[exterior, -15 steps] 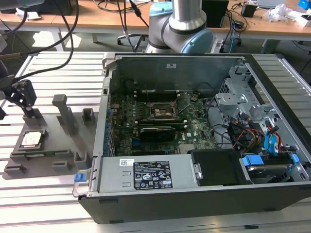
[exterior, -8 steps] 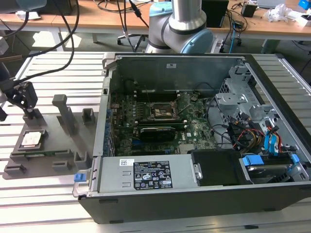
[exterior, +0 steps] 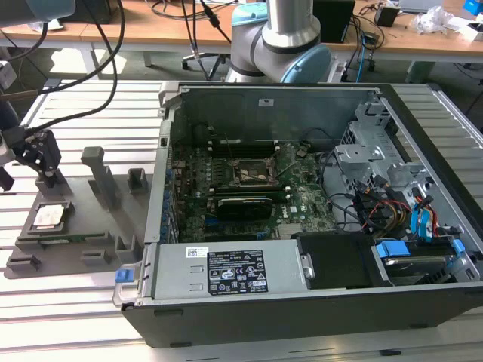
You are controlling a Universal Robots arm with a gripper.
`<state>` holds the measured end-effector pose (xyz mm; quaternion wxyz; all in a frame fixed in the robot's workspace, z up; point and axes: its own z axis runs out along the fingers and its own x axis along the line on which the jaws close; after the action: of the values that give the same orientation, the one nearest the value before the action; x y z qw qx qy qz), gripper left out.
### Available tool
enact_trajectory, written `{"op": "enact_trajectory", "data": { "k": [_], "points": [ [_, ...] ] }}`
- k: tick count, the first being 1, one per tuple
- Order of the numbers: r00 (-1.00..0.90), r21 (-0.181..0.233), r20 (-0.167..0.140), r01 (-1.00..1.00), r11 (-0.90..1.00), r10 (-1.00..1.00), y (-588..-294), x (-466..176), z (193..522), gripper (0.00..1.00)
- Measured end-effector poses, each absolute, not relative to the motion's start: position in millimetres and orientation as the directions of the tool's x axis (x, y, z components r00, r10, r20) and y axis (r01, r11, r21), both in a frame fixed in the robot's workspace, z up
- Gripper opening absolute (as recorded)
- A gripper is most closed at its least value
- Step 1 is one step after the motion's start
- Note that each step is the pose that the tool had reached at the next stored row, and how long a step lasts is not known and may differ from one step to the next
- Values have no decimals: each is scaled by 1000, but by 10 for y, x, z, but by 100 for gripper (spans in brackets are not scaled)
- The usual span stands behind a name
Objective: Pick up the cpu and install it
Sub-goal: 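Pick up the cpu and move it towards the insertion slot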
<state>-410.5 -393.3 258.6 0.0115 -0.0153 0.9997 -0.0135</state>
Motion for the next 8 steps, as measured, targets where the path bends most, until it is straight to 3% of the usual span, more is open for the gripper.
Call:
{"op": "enact_trajectory", "data": {
  "k": [8],
  "points": [
    [-999, -27, -22, -30, 999, -31, -3933, -4090, 2532, 72]
  ]
}}
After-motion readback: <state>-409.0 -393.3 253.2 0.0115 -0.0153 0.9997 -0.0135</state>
